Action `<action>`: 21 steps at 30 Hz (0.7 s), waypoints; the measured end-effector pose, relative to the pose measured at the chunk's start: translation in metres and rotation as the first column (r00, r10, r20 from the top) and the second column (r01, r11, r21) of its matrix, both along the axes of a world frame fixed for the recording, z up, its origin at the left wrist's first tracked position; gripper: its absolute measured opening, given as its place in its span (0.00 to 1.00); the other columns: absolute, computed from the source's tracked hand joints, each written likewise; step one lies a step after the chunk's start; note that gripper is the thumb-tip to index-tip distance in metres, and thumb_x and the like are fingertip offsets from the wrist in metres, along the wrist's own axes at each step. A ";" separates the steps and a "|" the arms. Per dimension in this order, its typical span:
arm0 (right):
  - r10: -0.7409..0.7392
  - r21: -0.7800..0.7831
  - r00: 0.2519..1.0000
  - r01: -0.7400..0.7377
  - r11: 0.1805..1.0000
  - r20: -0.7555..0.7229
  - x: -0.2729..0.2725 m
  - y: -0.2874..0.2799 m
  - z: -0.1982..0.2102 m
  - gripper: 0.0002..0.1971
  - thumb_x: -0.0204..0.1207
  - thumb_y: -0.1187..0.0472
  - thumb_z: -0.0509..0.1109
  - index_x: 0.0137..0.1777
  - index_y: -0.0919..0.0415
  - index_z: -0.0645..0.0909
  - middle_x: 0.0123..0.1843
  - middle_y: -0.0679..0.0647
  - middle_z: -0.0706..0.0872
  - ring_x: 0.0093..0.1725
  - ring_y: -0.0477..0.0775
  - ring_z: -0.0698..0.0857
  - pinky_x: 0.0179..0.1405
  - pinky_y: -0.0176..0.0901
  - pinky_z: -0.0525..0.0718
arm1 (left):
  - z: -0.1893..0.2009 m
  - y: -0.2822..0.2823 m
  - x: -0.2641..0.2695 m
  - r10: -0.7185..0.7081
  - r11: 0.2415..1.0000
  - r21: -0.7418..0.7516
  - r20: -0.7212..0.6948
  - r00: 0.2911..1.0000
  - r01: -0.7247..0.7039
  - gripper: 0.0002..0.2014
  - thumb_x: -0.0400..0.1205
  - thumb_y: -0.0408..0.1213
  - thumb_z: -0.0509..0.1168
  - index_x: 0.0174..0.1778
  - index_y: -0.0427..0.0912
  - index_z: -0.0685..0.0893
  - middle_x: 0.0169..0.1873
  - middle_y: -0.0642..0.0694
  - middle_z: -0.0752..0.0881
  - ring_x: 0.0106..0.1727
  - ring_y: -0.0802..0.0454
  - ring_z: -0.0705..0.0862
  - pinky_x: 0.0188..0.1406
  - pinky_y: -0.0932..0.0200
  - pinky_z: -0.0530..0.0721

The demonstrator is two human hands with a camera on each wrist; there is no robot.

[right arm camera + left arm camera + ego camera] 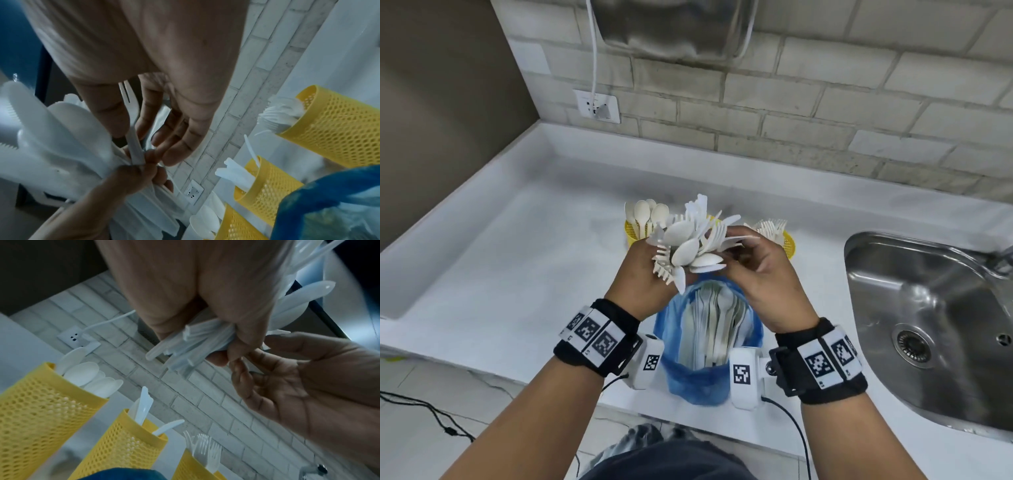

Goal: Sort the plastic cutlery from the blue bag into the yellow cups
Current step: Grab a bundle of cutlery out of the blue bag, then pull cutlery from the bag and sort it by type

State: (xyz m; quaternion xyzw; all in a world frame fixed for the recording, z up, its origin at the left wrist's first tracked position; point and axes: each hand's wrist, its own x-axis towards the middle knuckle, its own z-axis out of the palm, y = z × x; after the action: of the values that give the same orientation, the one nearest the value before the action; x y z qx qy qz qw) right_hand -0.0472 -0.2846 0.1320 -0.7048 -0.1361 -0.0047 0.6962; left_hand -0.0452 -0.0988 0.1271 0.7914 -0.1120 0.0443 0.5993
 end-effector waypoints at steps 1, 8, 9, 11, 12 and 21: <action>0.001 -0.007 1.000 -0.001 1.000 0.007 0.002 0.005 0.000 0.10 0.79 0.72 0.75 0.59 0.65 0.87 0.57 0.65 0.90 0.56 0.61 0.91 0.62 0.57 0.89 | -0.002 0.005 0.001 0.011 0.999 0.039 0.004 1.000 -0.012 0.16 0.77 0.26 0.78 0.58 0.44 0.87 0.48 0.61 0.91 0.52 0.69 0.88 0.55 0.71 0.83; -0.011 -0.072 1.000 0.013 0.997 0.019 0.013 0.034 0.003 0.03 0.83 0.68 0.73 0.51 0.61 0.87 0.44 0.53 0.93 0.45 0.49 0.91 0.52 0.49 0.90 | 0.003 0.031 -0.005 0.025 0.995 -0.090 -0.074 0.997 -0.032 0.13 0.80 0.33 0.77 0.58 0.49 0.90 0.46 0.60 0.94 0.51 0.65 0.91 0.49 0.70 0.85; -0.021 -0.056 1.000 0.021 0.998 0.013 0.015 0.037 0.003 0.03 0.84 0.68 0.72 0.53 0.63 0.87 0.44 0.52 0.93 0.46 0.49 0.91 0.53 0.49 0.90 | 0.002 0.035 -0.004 0.027 0.995 -0.097 -0.097 0.995 -0.036 0.13 0.80 0.34 0.77 0.59 0.47 0.90 0.48 0.56 0.94 0.52 0.60 0.92 0.52 0.65 0.87; -0.048 0.011 0.999 0.048 0.999 -0.001 0.019 0.043 0.005 0.04 0.86 0.66 0.70 0.55 0.64 0.86 0.46 0.53 0.91 0.47 0.52 0.90 0.53 0.52 0.90 | -0.001 0.044 -0.003 0.038 0.994 -0.099 -0.158 0.987 -0.054 0.10 0.79 0.37 0.78 0.55 0.45 0.92 0.45 0.49 0.95 0.49 0.52 0.93 0.53 0.54 0.89; -0.060 0.060 0.998 0.061 0.996 -0.008 0.021 0.045 0.007 0.05 0.87 0.66 0.68 0.56 0.65 0.85 0.46 0.54 0.91 0.48 0.54 0.89 0.52 0.53 0.90 | -0.003 0.047 -0.003 0.038 0.994 -0.098 -0.184 0.982 -0.057 0.08 0.78 0.39 0.79 0.52 0.45 0.93 0.43 0.47 0.95 0.46 0.50 0.93 0.54 0.50 0.89; -0.165 0.458 0.983 0.182 0.870 -0.078 0.027 0.055 0.034 0.08 0.90 0.65 0.57 0.51 0.61 0.76 0.38 0.60 0.82 0.35 0.61 0.80 0.40 0.55 0.81 | -0.003 0.075 0.001 -0.031 0.999 -0.037 -0.111 0.993 0.027 0.08 0.82 0.23 0.69 0.41 0.38 0.88 0.40 0.44 0.92 0.45 0.41 0.90 0.54 0.49 0.90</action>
State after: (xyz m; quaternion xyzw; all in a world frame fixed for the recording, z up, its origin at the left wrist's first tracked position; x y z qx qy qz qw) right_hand -0.0205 -0.2299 0.1663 -0.5276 -0.0545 -0.0867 0.8433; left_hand -0.0447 -0.0242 0.1244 0.7803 -0.0889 -0.0067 0.6190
